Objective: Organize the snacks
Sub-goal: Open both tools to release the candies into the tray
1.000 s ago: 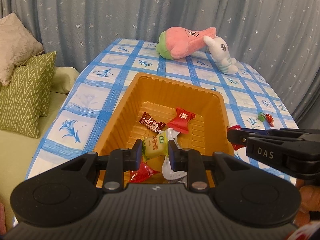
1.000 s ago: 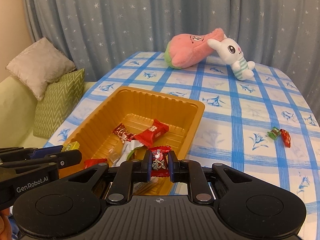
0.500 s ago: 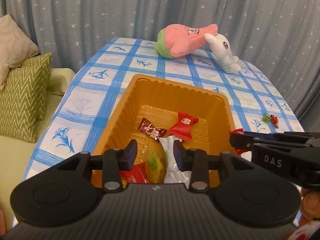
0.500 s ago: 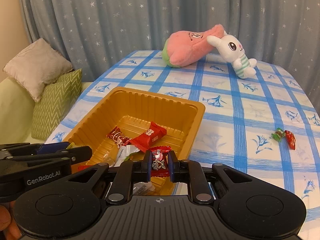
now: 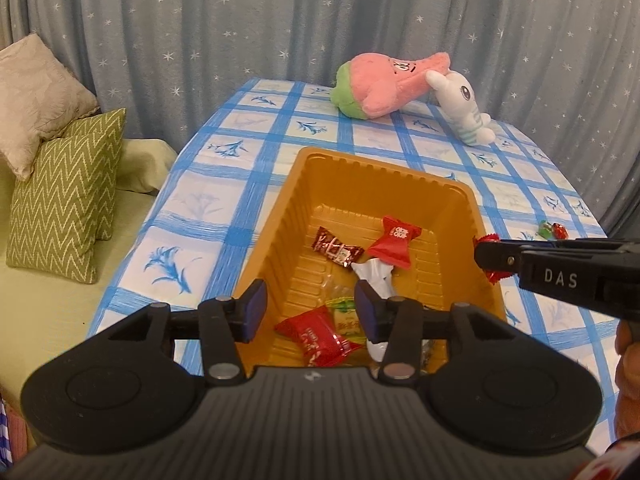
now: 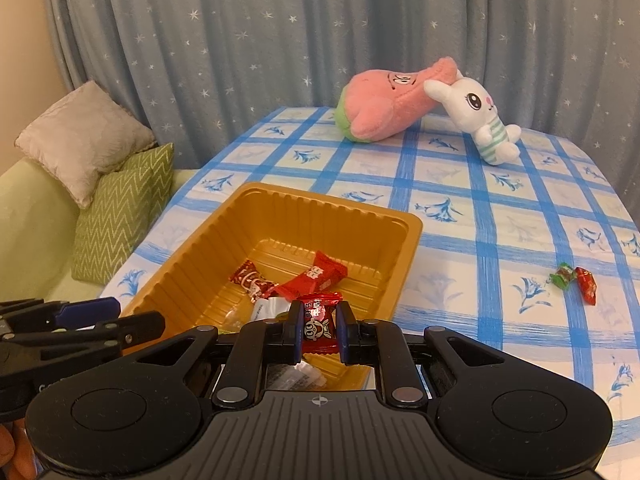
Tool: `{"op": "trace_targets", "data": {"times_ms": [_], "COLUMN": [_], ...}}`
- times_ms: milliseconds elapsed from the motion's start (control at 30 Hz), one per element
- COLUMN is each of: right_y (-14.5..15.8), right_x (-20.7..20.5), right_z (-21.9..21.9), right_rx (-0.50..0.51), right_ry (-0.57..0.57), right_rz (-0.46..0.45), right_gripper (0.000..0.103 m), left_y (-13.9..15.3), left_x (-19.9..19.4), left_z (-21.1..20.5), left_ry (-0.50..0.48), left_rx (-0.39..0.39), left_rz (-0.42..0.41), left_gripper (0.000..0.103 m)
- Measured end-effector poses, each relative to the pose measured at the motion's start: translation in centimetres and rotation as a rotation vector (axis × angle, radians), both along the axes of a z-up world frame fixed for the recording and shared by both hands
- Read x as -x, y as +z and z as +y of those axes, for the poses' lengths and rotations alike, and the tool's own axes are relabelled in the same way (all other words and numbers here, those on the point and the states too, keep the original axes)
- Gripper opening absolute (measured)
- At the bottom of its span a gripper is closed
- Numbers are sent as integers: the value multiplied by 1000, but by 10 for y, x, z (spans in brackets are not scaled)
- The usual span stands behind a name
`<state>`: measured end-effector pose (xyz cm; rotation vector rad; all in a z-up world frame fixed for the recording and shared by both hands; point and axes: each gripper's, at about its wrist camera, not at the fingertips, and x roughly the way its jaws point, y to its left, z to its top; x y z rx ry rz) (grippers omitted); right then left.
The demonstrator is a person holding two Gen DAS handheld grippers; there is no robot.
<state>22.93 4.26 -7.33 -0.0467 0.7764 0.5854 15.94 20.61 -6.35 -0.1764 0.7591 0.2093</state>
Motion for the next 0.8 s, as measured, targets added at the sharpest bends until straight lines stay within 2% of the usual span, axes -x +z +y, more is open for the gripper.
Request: {"op": "trace_targets", "data": {"times_ms": [167,267,300,333,400,567,800], "right_y": [-1,-1,-1,0,2,3,6], "right_x": [0,-4,-5,-5,-6,0,29], "right_z": [7,9,8,6,-1,-23,-50], "right_rx": [-17,-66,-77,-87,-118,-104,-66], "right_ry": [17,46,49,41,17,-35,-93], "right_rz": [7,31,39,35,35,50,61], "right_gripper": [17,18,23,41,61,61,61], "left_y": [0,0,0,0,0,4,16], "left_x": [2,4,5,6,9,19,39], "left_z": [5,6,6,6,7,3,-12], "left_ry": [7,13,15,16,20,27,22], "left_rx": [5,9,8,9,12,16,17], "left_rz": [-2,-3,-3,-3,-3,-6,-12], "left_gripper": [45,46,47,47,47,54,63]}}
